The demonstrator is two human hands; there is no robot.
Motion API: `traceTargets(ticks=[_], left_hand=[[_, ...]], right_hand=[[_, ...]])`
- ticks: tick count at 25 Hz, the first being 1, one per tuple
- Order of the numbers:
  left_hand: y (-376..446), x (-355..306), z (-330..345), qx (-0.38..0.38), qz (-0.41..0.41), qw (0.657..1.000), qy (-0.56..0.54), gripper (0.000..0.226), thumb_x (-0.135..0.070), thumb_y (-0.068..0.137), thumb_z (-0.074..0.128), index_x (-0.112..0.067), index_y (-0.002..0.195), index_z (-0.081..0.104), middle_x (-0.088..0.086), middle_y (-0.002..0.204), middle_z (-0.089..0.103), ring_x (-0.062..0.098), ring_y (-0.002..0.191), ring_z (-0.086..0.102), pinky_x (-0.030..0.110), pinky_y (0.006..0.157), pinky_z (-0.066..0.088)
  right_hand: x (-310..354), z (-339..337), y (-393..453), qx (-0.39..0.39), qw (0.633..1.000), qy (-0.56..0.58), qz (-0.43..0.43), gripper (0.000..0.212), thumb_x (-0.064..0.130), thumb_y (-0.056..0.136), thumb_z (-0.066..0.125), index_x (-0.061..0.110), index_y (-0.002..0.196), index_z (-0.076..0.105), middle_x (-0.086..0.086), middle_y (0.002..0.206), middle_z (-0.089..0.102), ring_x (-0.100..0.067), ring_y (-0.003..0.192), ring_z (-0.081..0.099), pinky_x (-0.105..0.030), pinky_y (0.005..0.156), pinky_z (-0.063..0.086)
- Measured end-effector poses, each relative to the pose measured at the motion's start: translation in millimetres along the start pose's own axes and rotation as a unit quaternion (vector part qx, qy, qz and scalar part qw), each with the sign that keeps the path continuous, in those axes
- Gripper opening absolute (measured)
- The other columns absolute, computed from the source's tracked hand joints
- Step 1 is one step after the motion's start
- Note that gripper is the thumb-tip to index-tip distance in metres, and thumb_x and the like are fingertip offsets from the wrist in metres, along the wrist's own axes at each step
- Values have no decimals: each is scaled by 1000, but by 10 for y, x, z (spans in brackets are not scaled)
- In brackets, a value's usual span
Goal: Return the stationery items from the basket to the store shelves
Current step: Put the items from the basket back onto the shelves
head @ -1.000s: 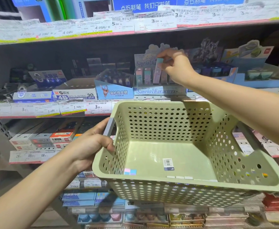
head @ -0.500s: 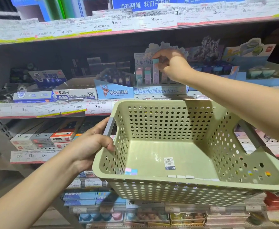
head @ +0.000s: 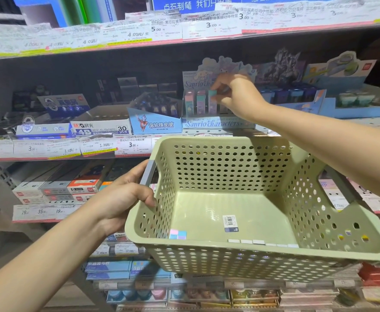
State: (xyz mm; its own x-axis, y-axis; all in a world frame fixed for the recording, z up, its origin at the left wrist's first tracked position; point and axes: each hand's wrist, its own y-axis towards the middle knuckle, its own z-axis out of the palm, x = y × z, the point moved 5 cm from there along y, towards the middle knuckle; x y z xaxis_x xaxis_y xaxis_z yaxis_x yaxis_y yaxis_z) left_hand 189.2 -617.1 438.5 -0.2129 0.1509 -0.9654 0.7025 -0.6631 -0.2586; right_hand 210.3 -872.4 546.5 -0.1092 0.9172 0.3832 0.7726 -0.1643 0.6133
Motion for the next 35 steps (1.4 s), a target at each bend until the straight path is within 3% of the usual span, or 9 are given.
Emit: traceTargets(ticks=[3,11,18,22,25,27,30,32,35], left_hand=[[1,-3,-13,-2,0,1000,5,82,25,68,28,-33,116,61,16,77,62,28,48,57,33,45,52],[-19,-20,-1,-4,3,1000,5,82,25,69,28,-37,112,61,12,60,63,24,43,57,30,41,49],[-20,-26,-25,-15,3,1000,8,82,24,69,30,-38,113,61,14,66,62,26,46,57,33,45,51],[-13,-17,-28,-16,3,1000,9,84,24,68,30,-37,118,59,15,72,63,27,48,57,35,49,53],[7,0,-29,-11,-3,1000,-5,84,25,69,28,-36,119,59,12,62,62,25,43,56,32,45,51],[21,8,-34,-6,-4,1000,-5,85,25,68,28,-35,120,58,15,72,62,27,46,57,34,47,51],[27,17,-35,4,1,1000,1,85,25,66,29,-34,118,60,17,85,61,28,53,58,35,49,52],[26,19,-28,6,1,1000,-3,84,26,67,27,-33,116,60,15,80,62,26,50,58,33,46,51],[29,24,-12,5,1,1000,-12,83,26,68,26,-33,116,60,14,72,61,25,44,57,31,42,50]], right_hand=[[-15,12,29,-3,1000,-4,13,17,12,88,62,5,103,64,-6,92,60,-14,81,52,-13,62,37],[24,14,-19,-19,998,-57,-26,21,12,87,61,6,106,68,-14,104,67,-27,95,62,-38,90,50],[80,11,-73,-34,988,-151,6,29,21,85,51,16,105,71,-9,109,68,-30,98,59,-34,76,48],[79,-5,-89,-19,988,-153,0,33,18,84,47,7,104,71,-14,104,70,-31,89,60,-36,77,53],[96,-2,-141,2,986,-167,-17,33,10,86,45,0,110,66,-16,100,61,-37,97,56,-33,77,46],[122,1,-221,-3,986,-163,-25,34,8,86,44,2,117,59,-14,96,51,-34,99,53,-34,78,39],[300,2,-445,-24,990,-89,-105,38,10,84,48,9,121,54,-7,106,52,-20,94,50,-34,85,39],[470,78,-658,9,983,-52,-173,25,14,81,50,10,104,60,4,92,53,-11,79,50,-28,75,43],[620,371,-938,164,971,-42,-170,13,15,81,53,14,85,65,7,73,57,-11,63,53,-30,63,50]])
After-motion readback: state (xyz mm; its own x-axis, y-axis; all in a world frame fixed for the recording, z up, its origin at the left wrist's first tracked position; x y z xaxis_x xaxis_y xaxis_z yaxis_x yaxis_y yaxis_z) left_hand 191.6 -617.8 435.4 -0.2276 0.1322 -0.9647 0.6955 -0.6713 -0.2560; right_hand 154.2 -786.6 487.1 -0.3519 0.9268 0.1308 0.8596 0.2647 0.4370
